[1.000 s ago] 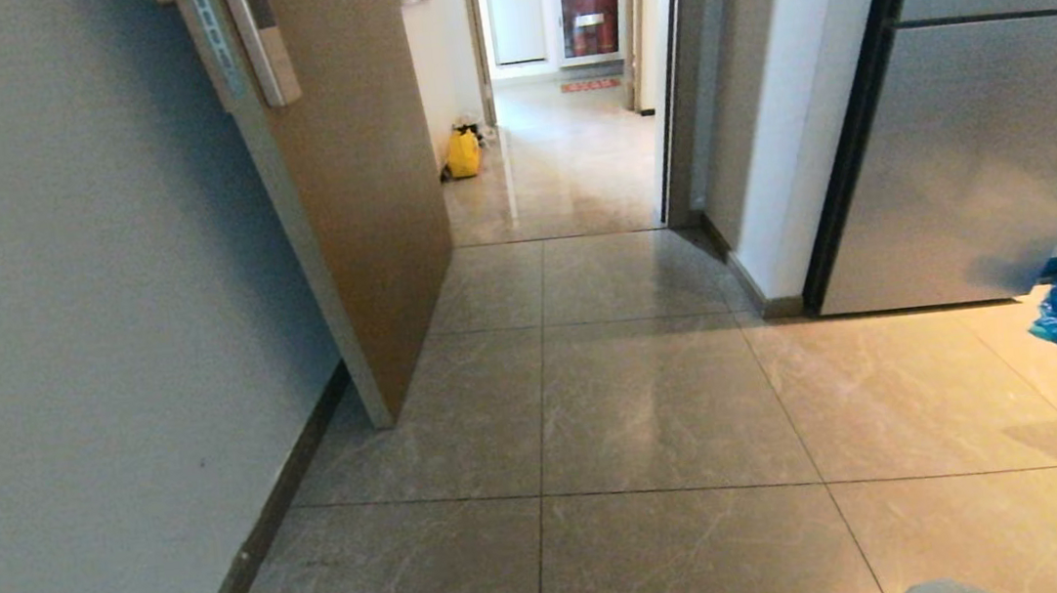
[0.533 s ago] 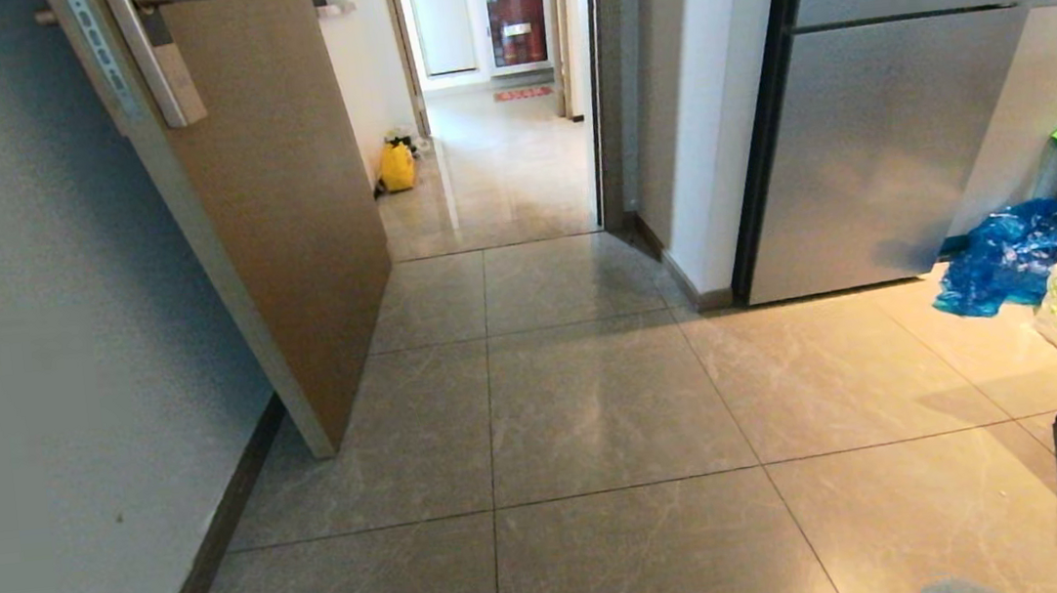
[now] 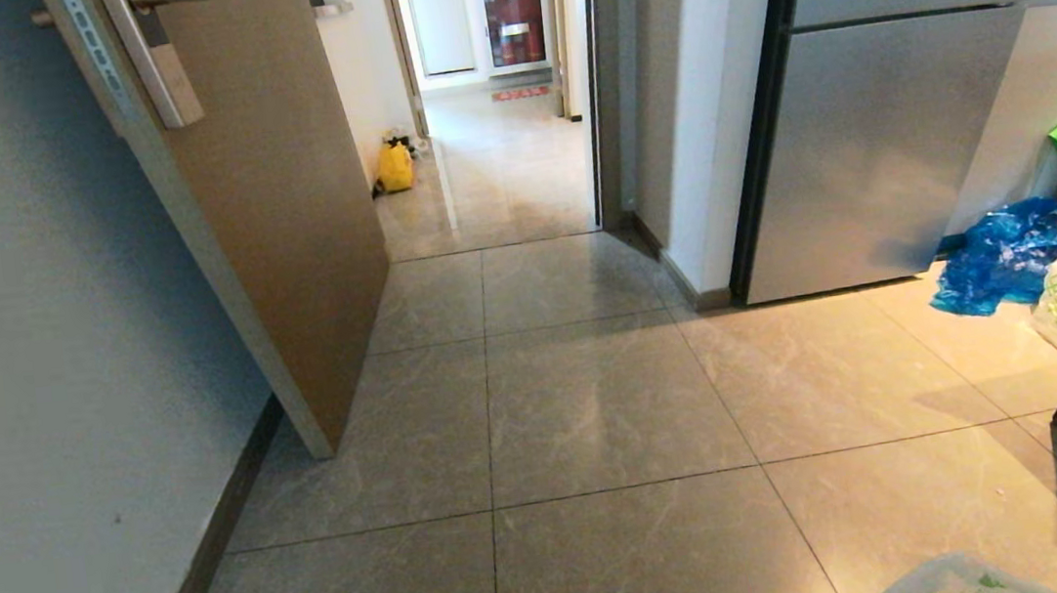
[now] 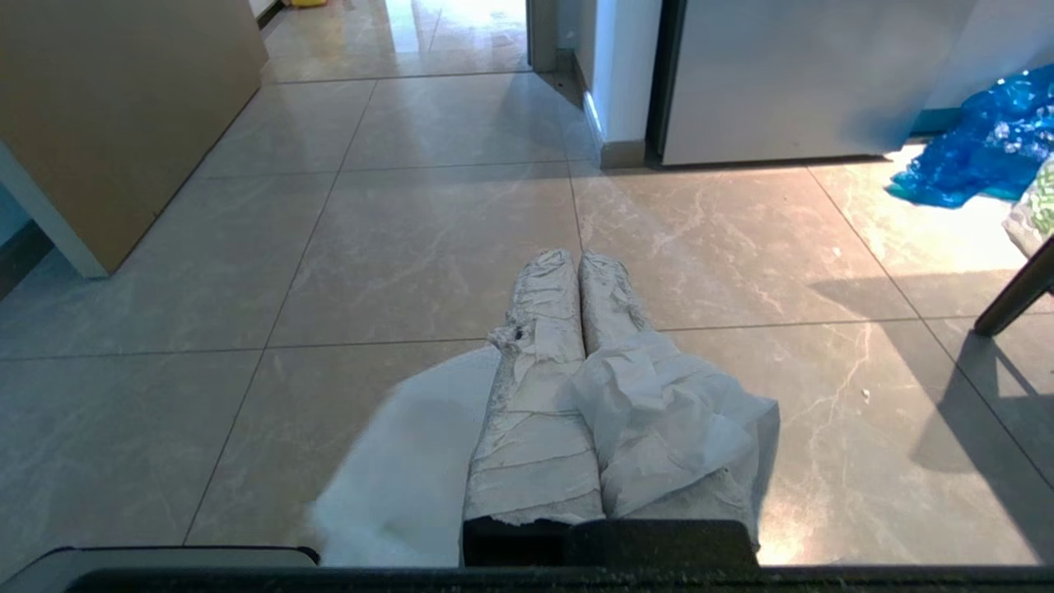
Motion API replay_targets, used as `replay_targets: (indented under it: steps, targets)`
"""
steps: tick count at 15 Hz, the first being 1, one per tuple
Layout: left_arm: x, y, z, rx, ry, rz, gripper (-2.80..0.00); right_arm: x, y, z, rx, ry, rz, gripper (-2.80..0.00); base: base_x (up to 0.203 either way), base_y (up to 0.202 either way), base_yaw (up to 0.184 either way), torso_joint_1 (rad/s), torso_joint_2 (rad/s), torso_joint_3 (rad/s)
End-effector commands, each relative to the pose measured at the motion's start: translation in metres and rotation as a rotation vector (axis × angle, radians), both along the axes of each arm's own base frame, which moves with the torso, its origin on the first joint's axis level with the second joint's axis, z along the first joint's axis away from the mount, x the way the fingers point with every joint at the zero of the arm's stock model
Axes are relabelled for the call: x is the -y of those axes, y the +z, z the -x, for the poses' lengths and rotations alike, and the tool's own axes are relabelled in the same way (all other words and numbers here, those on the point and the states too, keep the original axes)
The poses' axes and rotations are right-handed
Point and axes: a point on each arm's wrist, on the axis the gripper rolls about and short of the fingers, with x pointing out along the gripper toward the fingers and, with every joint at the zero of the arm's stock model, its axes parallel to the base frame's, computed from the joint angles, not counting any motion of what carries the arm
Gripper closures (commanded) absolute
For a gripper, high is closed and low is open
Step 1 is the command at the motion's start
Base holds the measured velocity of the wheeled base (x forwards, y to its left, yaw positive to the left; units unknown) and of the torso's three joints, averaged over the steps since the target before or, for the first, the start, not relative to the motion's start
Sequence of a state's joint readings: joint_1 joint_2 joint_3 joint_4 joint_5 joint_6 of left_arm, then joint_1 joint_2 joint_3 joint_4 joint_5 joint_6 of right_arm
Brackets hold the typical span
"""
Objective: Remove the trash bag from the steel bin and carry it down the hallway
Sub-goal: Put the trash bag at the door
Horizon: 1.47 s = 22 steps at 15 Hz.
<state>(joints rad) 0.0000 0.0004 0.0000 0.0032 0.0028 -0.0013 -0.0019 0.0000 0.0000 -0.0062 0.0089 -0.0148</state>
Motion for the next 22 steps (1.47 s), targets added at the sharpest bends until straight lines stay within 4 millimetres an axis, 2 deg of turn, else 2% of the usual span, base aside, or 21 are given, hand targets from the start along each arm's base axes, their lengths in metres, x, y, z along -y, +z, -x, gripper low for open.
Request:
replay_targets:
  steps: [1, 6, 22]
  targets:
    - [0.0, 0.0, 0.0, 0.001, 0.0, 0.0, 0.0, 0.0, 0.0, -0.0001, -0.002, 0.001, 0.001, 0.0, 0.0, 0.0, 0.0, 0.0, 0.0, 0.0]
    - [0.0, 0.0, 0.0, 0.001, 0.0, 0.003, 0.0, 0.0, 0.0, -0.0001, -0.002, 0.001, -0.001, 0.0, 0.042, 0.0, -0.001, 0.002, 0.0, 0.001]
    - [0.0, 0.0, 0.0, 0.001, 0.0, 0.005, 0.0, 0.0, 0.0, -0.0001, -0.002, 0.001, -0.004, 0.0, 0.191, 0.0, 0.001, 0.002, 0.0, 0.004]
